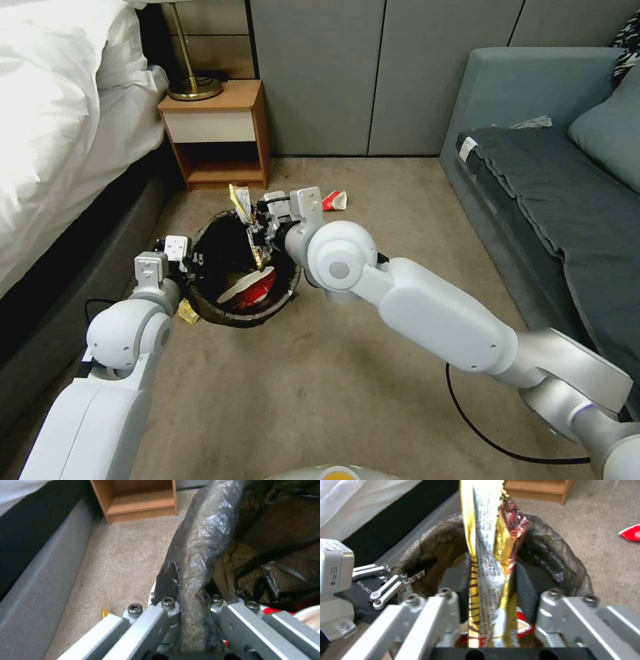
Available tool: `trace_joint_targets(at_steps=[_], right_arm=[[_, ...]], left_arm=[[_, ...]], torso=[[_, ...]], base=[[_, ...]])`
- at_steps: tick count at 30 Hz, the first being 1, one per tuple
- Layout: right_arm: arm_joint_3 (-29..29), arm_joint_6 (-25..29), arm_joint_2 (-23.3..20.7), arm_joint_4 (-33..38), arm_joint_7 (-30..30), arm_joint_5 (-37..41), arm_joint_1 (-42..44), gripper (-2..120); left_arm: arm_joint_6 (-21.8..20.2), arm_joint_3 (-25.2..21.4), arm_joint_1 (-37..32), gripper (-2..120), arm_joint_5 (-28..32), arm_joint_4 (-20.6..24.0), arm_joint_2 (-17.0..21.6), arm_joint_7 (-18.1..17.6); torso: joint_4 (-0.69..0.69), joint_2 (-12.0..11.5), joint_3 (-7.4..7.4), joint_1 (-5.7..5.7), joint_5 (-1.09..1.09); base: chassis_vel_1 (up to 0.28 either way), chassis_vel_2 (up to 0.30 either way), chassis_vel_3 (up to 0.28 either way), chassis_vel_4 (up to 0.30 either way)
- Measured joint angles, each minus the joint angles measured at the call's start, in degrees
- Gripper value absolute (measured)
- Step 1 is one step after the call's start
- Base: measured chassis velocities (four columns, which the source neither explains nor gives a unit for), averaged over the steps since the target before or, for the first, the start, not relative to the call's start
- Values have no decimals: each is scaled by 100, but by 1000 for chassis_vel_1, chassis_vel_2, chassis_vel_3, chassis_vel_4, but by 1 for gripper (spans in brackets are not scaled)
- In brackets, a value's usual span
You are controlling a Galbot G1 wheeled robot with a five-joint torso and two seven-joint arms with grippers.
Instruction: Pick up the trash bin, then pick up the garbage from the floor and place it into the trash bin.
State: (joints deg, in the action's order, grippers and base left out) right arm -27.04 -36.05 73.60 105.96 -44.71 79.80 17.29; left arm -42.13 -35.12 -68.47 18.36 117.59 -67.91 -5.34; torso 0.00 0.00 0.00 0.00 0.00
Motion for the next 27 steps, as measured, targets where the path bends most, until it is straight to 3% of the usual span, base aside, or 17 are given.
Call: trace_joint_targets(at_steps=[14,19,27], right_arm=[[57,22,18,0,13,26,10,90],[84,22,5,2,24,35,41,100],[176,29,-14,42,60,-17,50,100]], left_arm=[[0,-29,-17,0,2,4,-8,3],[0,-29,-9,0,2,4,-13,5],[0,-44,2,0,2,2,-7,6]], torso=[[0,0,0,0,0],[1,0,0,0,0],[1,0,0,0,0]], base=[[0,0,0,0],[0,0,0,0],[0,0,0,0]])
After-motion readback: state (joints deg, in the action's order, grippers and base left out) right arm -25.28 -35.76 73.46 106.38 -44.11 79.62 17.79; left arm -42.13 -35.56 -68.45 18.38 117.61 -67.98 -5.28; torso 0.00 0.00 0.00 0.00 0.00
